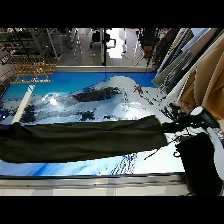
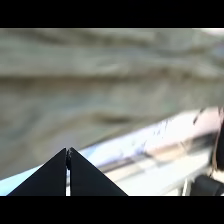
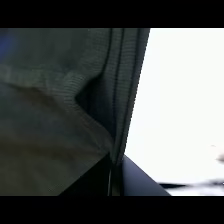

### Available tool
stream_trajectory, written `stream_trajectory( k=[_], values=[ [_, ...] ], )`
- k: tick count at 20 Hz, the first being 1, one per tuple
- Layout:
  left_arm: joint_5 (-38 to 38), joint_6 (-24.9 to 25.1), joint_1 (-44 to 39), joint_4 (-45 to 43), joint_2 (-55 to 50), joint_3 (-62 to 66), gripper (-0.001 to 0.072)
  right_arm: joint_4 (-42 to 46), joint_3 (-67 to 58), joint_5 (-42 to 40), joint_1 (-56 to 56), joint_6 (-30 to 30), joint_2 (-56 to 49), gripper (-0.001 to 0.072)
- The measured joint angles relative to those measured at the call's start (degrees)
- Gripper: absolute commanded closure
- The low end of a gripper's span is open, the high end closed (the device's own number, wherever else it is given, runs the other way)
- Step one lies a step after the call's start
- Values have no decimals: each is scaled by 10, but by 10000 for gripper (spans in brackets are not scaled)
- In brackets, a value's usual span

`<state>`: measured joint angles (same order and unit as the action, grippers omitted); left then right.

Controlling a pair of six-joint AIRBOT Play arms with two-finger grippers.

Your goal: Fold the clothes and pants, and hang the long-sleeved shirts on hangers.

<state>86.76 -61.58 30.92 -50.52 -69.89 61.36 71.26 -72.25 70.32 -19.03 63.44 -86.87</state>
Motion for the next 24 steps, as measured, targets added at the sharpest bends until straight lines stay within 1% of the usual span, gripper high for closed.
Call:
stream_trajectory(
  k=[2,4,6,7,9,11,13,15,16,18,19,21,24],
  values=[
    [-43,5,-53,6,12,-75,689,92,-35,-13,1,55,40,690],
    [-102,7,-107,8,13,-133,689,137,-68,-9,7,90,70,689],
    [-162,1,-154,11,5,-165,689,125,-90,15,33,110,89,689],
    [-189,-3,-172,12,1,-174,689,100,-97,30,59,117,96,689],
    [-239,-16,-196,13,-5,-184,689,46,-104,51,136,133,101,690],
    [-269,-27,-200,12,-7,-181,689,19,-108,47,247,170,98,690],
    [-265,-32,-193,12,-6,-167,689,16,-110,1,375,219,79,690],
    [-245,-36,-178,11,0,-148,689,18,-111,-71,495,260,38,688],
    [-229,-37,-170,11,4,-140,688,18,-114,-111,547,280,10,667],
    [-203,-38,-154,10,13,-129,688,18,-130,-175,618,310,-53,275],
    [-193,-39,-146,9,16,-126,688,17,-145,-189,637,318,-78,246],
    [-174,-40,-134,-1,20,-122,688,16,-183,-181,647,323,-109,246],
    [-158,-40,-113,-34,23,-120,687,32,-214,-109,582,304,-95,243]
  ],
)
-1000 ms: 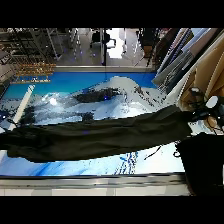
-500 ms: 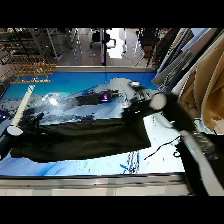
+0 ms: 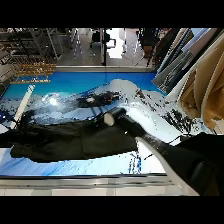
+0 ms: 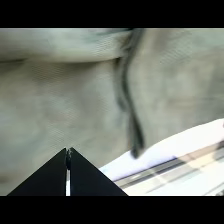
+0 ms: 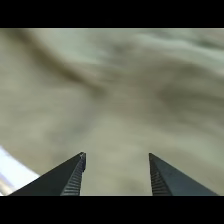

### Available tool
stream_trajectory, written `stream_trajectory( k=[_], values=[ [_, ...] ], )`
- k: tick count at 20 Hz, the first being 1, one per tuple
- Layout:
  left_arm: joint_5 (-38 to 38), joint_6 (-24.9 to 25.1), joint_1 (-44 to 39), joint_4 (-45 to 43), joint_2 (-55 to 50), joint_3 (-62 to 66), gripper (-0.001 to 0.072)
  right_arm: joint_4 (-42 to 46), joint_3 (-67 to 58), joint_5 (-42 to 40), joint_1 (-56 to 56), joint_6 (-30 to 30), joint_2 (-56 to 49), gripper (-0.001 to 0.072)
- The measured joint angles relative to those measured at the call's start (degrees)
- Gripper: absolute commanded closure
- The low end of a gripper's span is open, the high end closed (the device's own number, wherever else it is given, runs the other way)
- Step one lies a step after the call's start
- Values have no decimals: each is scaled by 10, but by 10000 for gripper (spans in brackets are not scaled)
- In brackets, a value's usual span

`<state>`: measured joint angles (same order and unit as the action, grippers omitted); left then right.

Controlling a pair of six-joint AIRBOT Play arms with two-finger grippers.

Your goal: Fold the clothes and pants, and hang the long-sleeved shirts on hangers.

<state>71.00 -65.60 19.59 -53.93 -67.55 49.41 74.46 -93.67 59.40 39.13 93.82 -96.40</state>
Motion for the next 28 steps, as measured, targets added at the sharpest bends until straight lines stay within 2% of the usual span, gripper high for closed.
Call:
stream_trajectory(
  k=[1,3,5,6,8,11,14,17,18,19,20,22,24,28],
  values=[
    [4,0,9,-8,1,1,687,2,-1,29,-39,-10,14,232],
    [8,0,27,-18,1,1,687,-4,15,97,-142,-40,46,91],
    [12,0,45,-22,2,1,687,-50,48,153,-249,-80,67,57],
    [13,0,52,-22,2,1,687,-92,74,175,-303,-105,73,18],
    [13,0,61,-11,2,1,686,-172,134,184,-388,-162,80,11],
    [16,0,65,26,2,2,687,-269,212,166,-452,-266,67,9],
    [17,0,67,55,2,1,687,-352,244,148,-464,-353,21,9],
    [17,0,68,68,2,1,687,-403,247,139,-442,-406,-34,13],
    [17,0,68,72,2,2,687,-410,244,139,-430,-416,-49,85],
    [17,0,68,73,2,2,687,-411,238,138,-417,-425,-63,508],
    [17,0,68,75,2,2,687,-410,229,138,-407,-431,-71,688],
    [18,0,68,77,2,2,688,-396,203,149,-395,-436,-76,689],
    [19,5,67,77,2,2,688,-346,174,156,-396,-412,-57,689],
    [19,11,45,63,-1,1,688,-90,142,145,-426,-275,38,690]
  ],
)
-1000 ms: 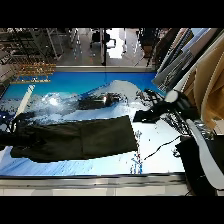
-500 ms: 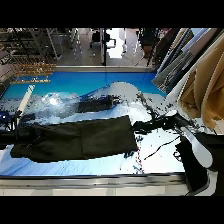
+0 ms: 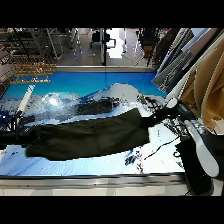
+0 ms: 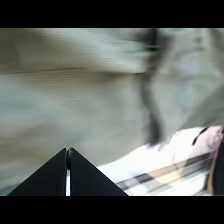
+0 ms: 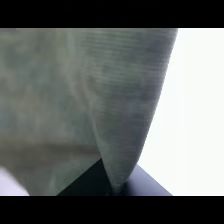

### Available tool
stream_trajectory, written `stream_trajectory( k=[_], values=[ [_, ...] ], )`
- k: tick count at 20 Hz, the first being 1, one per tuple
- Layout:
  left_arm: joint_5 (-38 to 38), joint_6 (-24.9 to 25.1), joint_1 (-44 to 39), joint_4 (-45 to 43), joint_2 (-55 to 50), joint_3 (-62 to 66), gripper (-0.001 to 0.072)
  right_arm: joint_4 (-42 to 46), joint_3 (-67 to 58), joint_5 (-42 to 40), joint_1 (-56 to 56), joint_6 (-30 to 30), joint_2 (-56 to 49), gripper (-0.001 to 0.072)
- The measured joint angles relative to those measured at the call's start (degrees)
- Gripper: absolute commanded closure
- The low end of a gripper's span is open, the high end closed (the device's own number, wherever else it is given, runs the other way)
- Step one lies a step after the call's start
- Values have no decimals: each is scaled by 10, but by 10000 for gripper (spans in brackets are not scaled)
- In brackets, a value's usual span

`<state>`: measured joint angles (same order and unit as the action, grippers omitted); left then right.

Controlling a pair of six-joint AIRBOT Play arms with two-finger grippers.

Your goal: Fold the clothes and pants, and hang the long-sleeved shirts on hangers.

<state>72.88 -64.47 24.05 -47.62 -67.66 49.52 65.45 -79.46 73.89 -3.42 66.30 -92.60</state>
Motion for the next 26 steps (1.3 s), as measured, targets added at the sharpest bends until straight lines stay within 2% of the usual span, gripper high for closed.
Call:
stream_trajectory(
  k=[2,5,9,12,14,17,18,19,20,23,26],
  values=[
    [-9,7,-32,0,-6,0,688,96,-6,1,-18,46,48,690],
    [-47,13,-96,-3,-28,0,688,160,-11,14,-23,88,111,690],
    [-121,14,-171,-6,-83,0,689,147,-43,35,54,143,166,690],
    [-160,-26,-184,-39,-113,6,688,114,-75,26,178,193,175,689],
    [-141,-44,-170,-59,-104,22,688,102,-85,-14,278,220,163,689],
    [-57,-57,-128,-77,-45,59,688,90,-92,-125,417,243,111,683],
    [-28,-59,-111,-80,-19,68,688,82,-96,-176,457,247,84,602],
    [-7,-62,-93,-84,9,74,688,73,-104,-217,488,248,56,403],
    [10,-65,-75,-86,38,80,688,62,-118,-255,515,251,25,246],
    [40,-79,-41,-99,99,87,688,44,-179,-284,549,226,-38,237],
    [54,-85,-39,-102,119,89,688,57,-230,-239,512,201,-38,245]
  ],
)
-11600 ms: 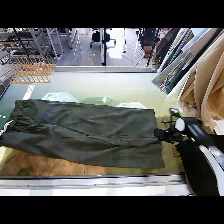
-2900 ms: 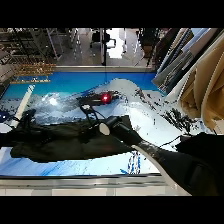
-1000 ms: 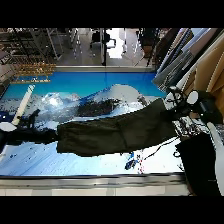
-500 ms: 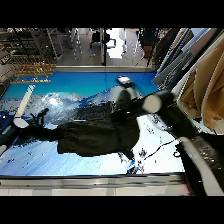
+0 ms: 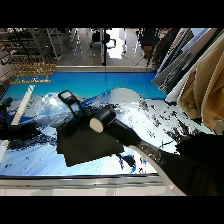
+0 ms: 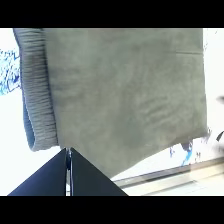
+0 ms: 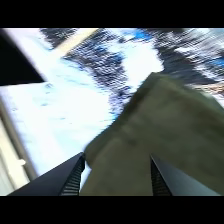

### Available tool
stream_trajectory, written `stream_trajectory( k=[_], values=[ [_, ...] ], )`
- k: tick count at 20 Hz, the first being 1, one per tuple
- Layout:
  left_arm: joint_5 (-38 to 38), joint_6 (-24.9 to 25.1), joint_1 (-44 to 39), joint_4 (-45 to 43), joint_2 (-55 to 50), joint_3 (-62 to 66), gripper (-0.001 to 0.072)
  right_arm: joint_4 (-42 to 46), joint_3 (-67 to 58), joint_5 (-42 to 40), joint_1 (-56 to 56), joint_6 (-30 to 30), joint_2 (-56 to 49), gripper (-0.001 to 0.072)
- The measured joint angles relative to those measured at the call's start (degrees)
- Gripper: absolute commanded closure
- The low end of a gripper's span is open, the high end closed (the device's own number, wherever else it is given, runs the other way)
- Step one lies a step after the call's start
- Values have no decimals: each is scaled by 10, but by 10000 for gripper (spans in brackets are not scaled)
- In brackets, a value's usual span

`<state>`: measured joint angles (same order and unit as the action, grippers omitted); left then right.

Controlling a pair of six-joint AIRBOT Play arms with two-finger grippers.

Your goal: Fold the clothes and pants, and hang the long-sleeved shirts on hangers.

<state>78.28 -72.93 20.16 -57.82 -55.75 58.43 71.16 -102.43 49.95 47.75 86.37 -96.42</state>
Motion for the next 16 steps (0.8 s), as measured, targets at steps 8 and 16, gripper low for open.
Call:
stream_trajectory(
  k=[8,16],
  values=[
    [-35,-4,-86,-4,-90,-1,687,-98,104,212,-310,-29,84,62],
    [-109,-4,-166,-4,-269,-1,688,-289,309,231,-448,-174,37,9]
  ],
)
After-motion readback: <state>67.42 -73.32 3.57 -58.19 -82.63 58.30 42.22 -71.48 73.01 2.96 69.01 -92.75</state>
